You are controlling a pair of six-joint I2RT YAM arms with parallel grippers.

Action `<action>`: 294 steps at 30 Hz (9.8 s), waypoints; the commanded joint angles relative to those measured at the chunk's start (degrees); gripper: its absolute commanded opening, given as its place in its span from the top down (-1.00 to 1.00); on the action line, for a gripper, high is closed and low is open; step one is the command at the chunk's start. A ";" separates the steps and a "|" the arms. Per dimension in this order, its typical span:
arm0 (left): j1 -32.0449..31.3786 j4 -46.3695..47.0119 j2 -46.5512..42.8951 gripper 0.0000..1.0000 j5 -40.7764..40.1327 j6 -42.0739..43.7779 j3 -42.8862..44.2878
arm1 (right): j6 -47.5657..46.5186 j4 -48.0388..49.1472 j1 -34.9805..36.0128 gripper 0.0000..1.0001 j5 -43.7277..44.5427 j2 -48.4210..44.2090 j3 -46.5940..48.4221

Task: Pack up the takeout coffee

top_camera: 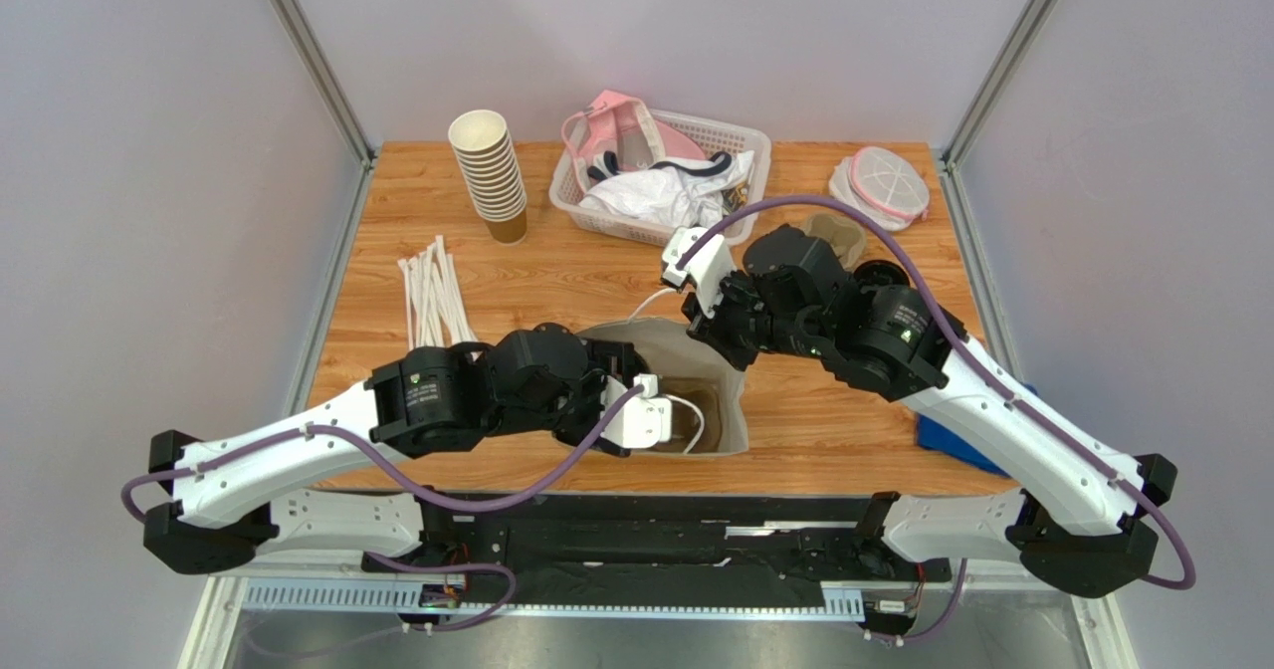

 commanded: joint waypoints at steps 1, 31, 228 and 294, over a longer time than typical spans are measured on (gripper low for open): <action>0.24 4.72 -1.36 0.67 -5.31 -6.72 1.06 | -0.40 4.44 2.37 1.00 9.88 -2.13 -1.86; 14.04 12.27 1.80 0.73 6.90 -23.79 -1.56 | -5.87 11.92 12.30 1.00 22.46 -7.50 -11.09; 20.55 6.22 23.51 -0.76 24.56 15.94 5.02 | -32.05 3.74 -18.11 1.00 -25.80 -2.66 -11.62; 29.66 -2.65 13.83 0.42 15.86 -16.99 28.29 | -36.71 4.53 -18.02 0.92 -28.44 0.33 -10.65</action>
